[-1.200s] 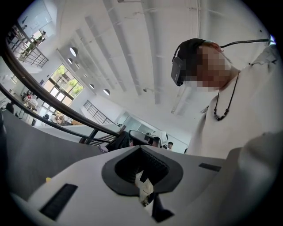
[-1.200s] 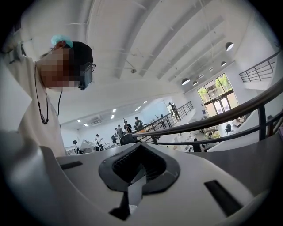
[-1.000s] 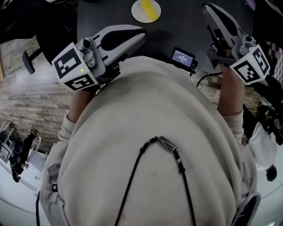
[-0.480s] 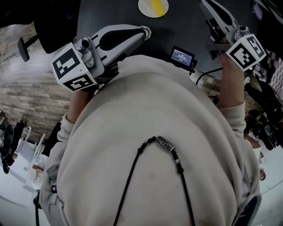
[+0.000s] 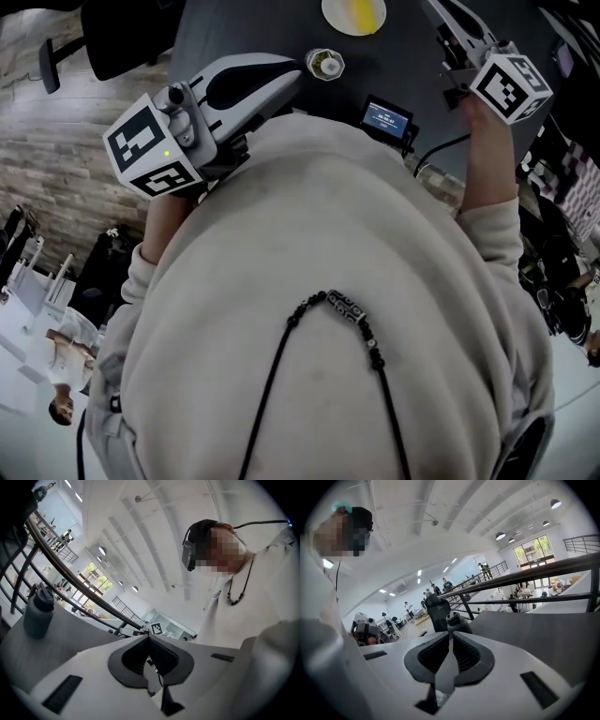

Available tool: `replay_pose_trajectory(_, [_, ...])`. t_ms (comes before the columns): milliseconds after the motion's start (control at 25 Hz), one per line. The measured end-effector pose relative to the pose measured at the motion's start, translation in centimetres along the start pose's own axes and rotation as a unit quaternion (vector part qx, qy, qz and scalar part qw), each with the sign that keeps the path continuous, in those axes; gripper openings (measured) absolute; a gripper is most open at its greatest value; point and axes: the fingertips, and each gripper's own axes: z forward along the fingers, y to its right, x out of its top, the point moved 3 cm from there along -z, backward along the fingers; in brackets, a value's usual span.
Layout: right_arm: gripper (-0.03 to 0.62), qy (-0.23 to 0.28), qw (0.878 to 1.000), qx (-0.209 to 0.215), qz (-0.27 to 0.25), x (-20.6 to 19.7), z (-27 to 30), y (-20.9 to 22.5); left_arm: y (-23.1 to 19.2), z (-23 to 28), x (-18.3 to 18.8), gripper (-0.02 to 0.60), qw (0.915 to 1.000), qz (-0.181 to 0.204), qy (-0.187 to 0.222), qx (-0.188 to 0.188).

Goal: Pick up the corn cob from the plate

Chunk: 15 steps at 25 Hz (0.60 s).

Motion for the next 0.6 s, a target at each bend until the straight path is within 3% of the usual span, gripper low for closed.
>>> replay_pose_trajectory(280, [0.022, -0.03, 1.0, 0.001, 0.007, -1.5, 3.3, 1.4, -1.4, -2.2, -0.4, 0.002, 0.9991, -0.014, 0.02, 0.033])
replay_pose_trajectory(600, [0.074, -0.054, 0.998, 0.008, 0.018, -3.2, 5.2, 2.8, -1.1, -3.0, -0.9, 0.002, 0.9976, -0.023, 0.032, 0.058])
